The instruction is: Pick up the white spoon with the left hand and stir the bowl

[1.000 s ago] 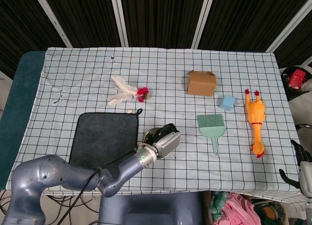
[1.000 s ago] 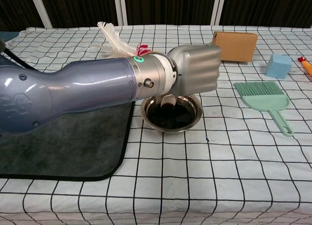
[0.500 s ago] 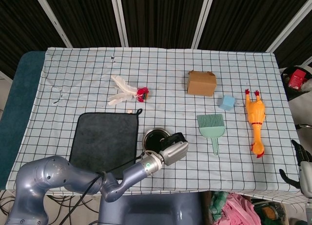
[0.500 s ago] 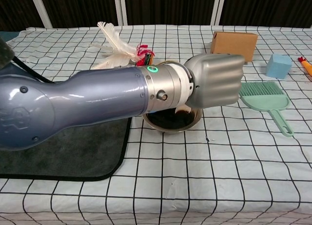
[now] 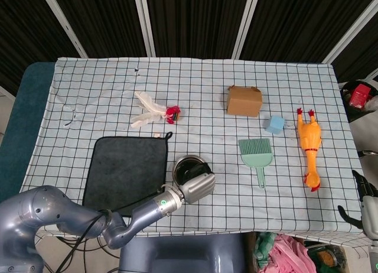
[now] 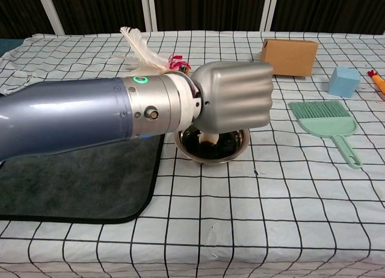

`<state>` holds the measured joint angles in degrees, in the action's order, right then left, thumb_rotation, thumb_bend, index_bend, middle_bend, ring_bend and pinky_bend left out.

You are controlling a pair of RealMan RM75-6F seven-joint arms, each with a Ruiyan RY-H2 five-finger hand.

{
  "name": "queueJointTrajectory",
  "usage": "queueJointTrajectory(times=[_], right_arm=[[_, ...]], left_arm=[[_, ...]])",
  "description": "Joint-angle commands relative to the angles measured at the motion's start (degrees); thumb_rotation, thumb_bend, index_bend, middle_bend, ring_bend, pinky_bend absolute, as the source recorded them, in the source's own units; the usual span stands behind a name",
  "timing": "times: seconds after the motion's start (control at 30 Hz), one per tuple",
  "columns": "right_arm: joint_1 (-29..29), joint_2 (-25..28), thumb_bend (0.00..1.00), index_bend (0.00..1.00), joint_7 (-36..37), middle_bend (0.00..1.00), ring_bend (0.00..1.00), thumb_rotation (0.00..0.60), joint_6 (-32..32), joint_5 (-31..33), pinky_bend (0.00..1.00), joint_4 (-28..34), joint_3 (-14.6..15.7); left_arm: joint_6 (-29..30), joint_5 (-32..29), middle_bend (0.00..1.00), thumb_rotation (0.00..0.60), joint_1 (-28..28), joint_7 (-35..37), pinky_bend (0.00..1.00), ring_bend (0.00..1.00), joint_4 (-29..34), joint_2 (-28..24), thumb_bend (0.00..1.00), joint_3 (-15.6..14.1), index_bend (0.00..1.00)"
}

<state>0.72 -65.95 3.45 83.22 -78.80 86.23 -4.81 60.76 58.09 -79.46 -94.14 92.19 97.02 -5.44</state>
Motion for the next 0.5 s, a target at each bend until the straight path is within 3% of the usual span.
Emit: queueJointTrajectory(times=[0.03,0.23,0.5], right_arm=[[-0.04,-0.06,0.22,0.0,-0.1,0.11,0.18,0.6,-0.09,0.03,0.26,-0.01,0.03],[-0.01,-0.06,0.22,0.0,-0.24,0.11,0.18,0.6,-0.14,0.19,0.26,0.07,0.01],[-0.09,-0.18,0.22,0.0,-0.51,0.11,0.18,0.6,-0.43,0.29,0.26,0.08,0.09]], left_arm=[[0.48,0.61,0.99,0.6,0.81,1.0,0.87,0.92,0.36,-0.56,0.52,-0.09,0.77],[-0.05,1.17,0.99,0.6,2.43,3.59,0.87,0.92,-0.98,-1.11,0.52,-0.19,0.77],[-1.39,2.11,0.99,0.6,3.29,9.38,0.87,0.92,-5.49,0.89,0.49,2.9,0.74]])
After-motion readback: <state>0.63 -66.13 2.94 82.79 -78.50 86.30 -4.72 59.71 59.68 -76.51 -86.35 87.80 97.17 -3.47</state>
